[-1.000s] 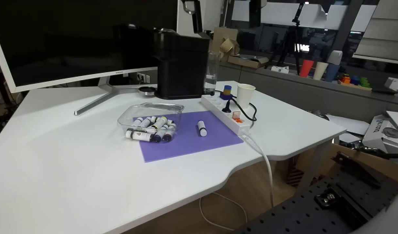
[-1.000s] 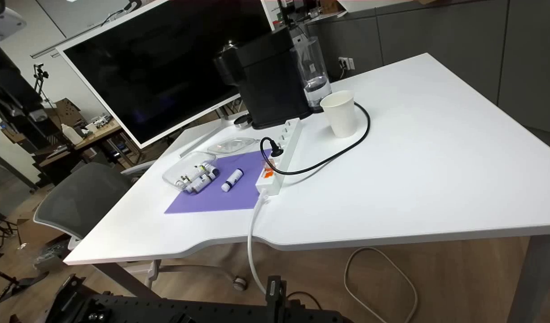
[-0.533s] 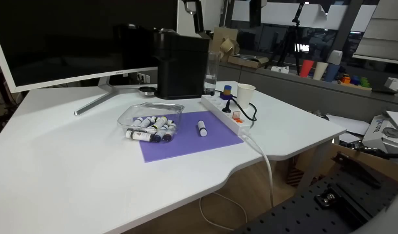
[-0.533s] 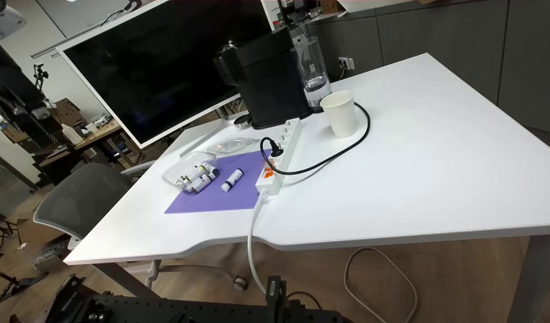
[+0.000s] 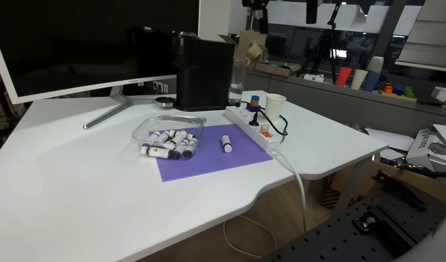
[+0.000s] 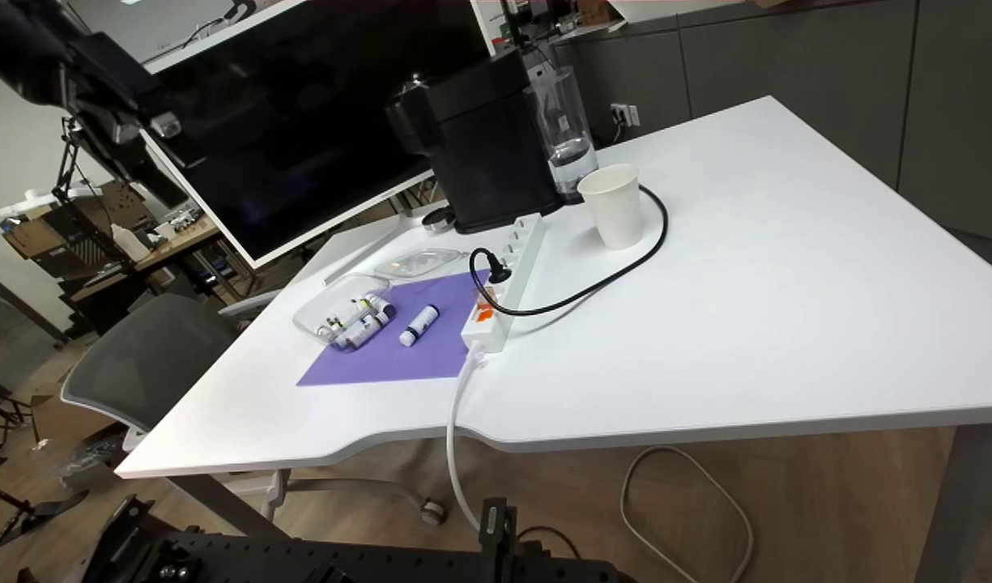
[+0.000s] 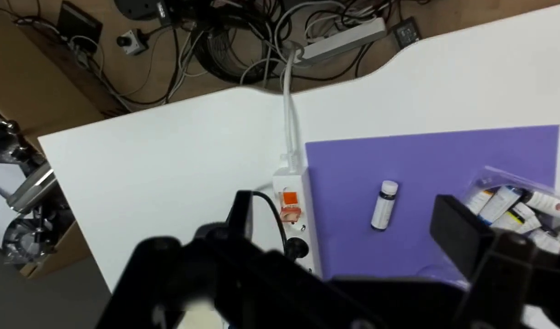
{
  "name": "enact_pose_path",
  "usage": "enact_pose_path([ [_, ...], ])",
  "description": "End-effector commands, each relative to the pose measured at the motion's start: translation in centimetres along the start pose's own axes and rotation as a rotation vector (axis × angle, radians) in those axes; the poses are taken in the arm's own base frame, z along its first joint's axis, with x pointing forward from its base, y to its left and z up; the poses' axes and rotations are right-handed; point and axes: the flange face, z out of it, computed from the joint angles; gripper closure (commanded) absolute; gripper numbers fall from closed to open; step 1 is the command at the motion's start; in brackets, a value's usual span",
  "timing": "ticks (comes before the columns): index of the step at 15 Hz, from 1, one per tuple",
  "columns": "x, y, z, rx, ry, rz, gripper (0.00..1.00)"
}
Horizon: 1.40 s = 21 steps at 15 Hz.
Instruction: Turn on the extension cable
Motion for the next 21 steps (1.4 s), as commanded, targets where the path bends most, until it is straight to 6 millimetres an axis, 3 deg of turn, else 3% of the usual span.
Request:
enact_pose_path([
  [1,3.3,3.6,1.9,0.046,-0.029,-0.043,0.00],
  [10,8.4,9.7,9.6,0.146,-0.130,-0.367,0.00],
  [12,9.4,10.1,11.4,0.164,-0.152,-0.360,0.00],
  [13,7.7,9.5,10.4,0.166,-0.135,-0.354,0.00],
  [21,9.1,9.7,13.7,0.166,-0.180,-0.352,0.00],
])
